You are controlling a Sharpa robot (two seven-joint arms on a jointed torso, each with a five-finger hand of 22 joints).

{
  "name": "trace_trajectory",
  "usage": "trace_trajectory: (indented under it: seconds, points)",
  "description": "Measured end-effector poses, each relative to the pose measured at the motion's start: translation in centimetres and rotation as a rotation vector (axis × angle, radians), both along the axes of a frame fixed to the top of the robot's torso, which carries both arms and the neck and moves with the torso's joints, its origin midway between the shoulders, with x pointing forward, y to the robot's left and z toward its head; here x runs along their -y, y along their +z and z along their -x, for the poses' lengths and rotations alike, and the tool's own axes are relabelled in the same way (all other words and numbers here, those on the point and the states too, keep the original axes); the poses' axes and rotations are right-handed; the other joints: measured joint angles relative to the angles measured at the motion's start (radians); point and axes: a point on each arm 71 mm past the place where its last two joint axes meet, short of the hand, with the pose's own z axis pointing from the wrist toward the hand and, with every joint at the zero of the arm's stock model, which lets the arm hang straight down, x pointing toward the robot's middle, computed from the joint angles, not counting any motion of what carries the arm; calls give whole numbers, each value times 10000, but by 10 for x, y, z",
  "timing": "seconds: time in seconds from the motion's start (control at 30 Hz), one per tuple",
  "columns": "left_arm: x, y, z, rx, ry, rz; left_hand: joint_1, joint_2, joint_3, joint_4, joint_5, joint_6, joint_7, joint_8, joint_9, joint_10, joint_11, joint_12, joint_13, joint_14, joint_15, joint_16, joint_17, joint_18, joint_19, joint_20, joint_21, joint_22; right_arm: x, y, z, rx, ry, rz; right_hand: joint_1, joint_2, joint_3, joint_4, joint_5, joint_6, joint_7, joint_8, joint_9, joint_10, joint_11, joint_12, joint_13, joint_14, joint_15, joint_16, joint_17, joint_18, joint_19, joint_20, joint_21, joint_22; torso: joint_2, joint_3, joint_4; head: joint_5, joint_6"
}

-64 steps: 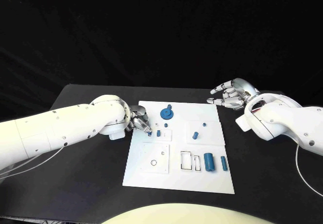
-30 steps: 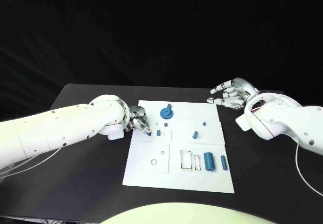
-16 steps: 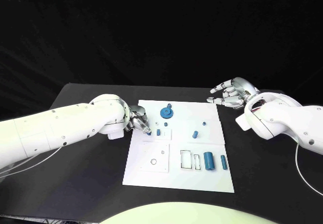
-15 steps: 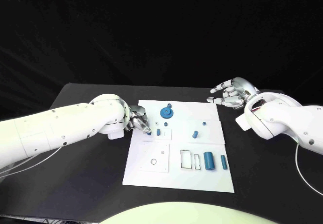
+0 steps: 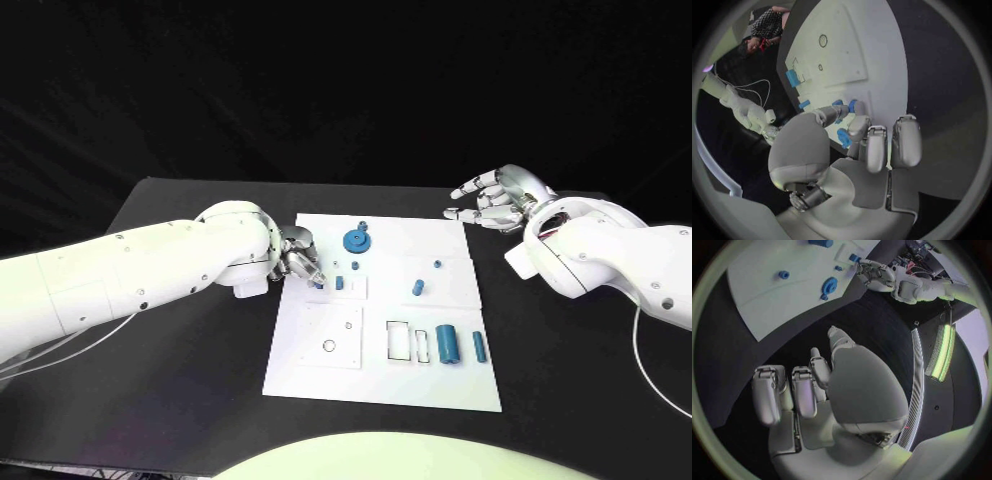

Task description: Assemble the parts on the task board

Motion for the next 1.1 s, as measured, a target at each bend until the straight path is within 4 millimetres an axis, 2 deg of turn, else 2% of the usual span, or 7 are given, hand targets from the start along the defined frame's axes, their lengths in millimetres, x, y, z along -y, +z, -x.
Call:
trace_trajectory:
  seconds: [0.33, 0.4, 0.6, 0.73, 0.97, 1.03, 1.1]
  points:
    - [1, -2, -2, -39, 68, -38, -173, 43, -84, -85, -108, 109, -61, -49, -2, 37, -36, 0, -6, 38, -38, 0, -1, 1, 34, -34, 0, 0, 0, 0, 0, 1, -3, 1, 0, 0, 0, 0, 0, 0, 0, 0, 1, 0, 0, 0, -23, 0, 0, -39, 8, 0, 0, 0, -43, -1, 0, 0, 1, -23, 3]
    - [1, -3, -3, -41, 85, -42, -330, -9, 69, -362, -184, 113, -66, -50, -21, 37, -36, 0, -21, 38, -38, 0, -1, 1, 34, -34, 0, 8, 0, 0, 0, 1, -5, 2, 0, 0, 0, 0, 0, 0, 0, 0, 1, 0, 0, 0, -23, 0, 0, -39, 8, 0, 0, 0, -43, -1, 1, 0, 2, -24, 5]
    - [0, -3, -4, -38, 127, -58, -631, -127, 64, -502, -238, 138, -143, -169, -96, -4, -79, -161, -191, 33, -43, 0, -2, 0, 34, -34, 0, 8, 1, 0, 0, 1, -13, 4, 0, 0, 0, 0, 0, 0, 0, 0, 1, 0, 0, 0, -22, 0, 0, -39, 7, 0, 0, 0, -43, -2, 4, 0, 2, -37, 7]
    - [-2, -4, -6, -18, 177, -100, -791, -236, -618, -55, -232, 138, -251, -242, -137, -137, -55, -320, -366, 2, -74, 0, -2, 1, 34, -34, -50, -12, 1, 0, 0, 2, -20, 5, 0, 0, 0, 0, 0, 0, 0, 0, -9, 0, 0, 0, -22, 0, 0, -39, 7, 0, 0, 0, -43, -3, 4, 0, 2, -44, 5]
    - [-6, -4, -6, 14, 235, -145, -823, -407, -2165, 743, -250, 137, -173, -318, -186, -276, 17, -473, -571, 2, -73, -40, -3, 1, 34, -34, -125, -112, 2, 0, 1, 2, -31, 6, -2, -2, 0, 0, 0, 0, 0, 0, -8, 0, 0, 0, -32, 0, 0, -39, 6, -1, 0, 0, -43, -3, 4, -5, 3, -59, 7]
    - [-7, -4, -6, 28, 266, -151, -729, -501, -2674, 1044, -249, 137, -173, -319, -202, -311, -19, -473, -619, 2, -73, -40, -3, 1, 34, -34, -124, -131, 2, 0, 1, 1, -33, 6, -34, -35, 0, 0, 0, 0, 0, 0, -8, 0, 0, 0, -32, 0, 0, -39, 6, 0, 0, 0, -43, -4, 4, -4, 2, -63, 13]
    - [-9, -3, -6, 46, 305, -146, -645, -471, -2961, 1282, -298, 102, -138, -359, -216, -347, 17, -533, -658, 2, -73, -40, -3, 1, 31, -36, -184, -159, 3, 0, 1, 1, -37, 7, -41, -41, 0, 0, 0, 0, 0, 0, -8, 0, 0, 0, -32, 0, 0, -39, 5, 0, 0, 0, -43, -4, 4, -5, 2, -72, 19]
